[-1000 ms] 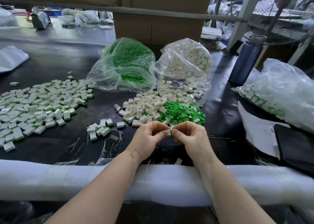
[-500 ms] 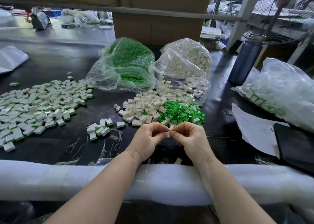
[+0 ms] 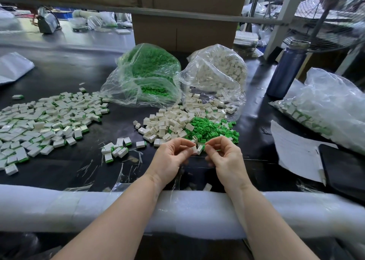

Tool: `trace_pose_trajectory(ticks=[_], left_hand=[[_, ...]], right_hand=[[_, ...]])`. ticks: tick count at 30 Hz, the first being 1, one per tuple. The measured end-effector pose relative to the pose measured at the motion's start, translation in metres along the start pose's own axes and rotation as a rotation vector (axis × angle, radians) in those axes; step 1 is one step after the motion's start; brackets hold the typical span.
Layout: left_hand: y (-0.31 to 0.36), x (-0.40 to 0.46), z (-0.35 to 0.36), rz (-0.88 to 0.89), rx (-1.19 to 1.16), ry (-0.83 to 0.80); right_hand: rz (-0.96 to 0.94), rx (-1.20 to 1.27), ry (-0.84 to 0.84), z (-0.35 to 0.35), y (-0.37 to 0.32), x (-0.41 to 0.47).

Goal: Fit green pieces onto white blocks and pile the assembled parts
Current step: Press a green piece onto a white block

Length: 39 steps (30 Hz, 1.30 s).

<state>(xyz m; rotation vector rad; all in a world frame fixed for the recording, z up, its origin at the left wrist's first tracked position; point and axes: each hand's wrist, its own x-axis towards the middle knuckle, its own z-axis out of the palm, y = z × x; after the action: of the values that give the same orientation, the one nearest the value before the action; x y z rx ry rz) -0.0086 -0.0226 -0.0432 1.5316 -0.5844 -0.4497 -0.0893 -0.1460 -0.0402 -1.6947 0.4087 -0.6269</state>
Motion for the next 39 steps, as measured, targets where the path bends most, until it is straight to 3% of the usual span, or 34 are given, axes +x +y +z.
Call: trace_pose_trajectory(ticks=[27, 35, 39], left_hand=[[-0.0021, -0.0018, 0.0046, 0.124, 0.319, -0.051], [-0.0019, -0.0025, 0.0043, 0.09, 0.247, -0.053], [0.0011, -0.0014, 0.0009, 0.043, 0.093, -0.006]], right_hand=[[-0.057, -0.022, 0.017, -0.0009, -0.001, 0.0006], [-0.069, -0.043, 0.03, -0.0004, -0.0022, -0.0002], [-0.034, 0.013, 0.025, 0.0, -0.0014, -0.0006]])
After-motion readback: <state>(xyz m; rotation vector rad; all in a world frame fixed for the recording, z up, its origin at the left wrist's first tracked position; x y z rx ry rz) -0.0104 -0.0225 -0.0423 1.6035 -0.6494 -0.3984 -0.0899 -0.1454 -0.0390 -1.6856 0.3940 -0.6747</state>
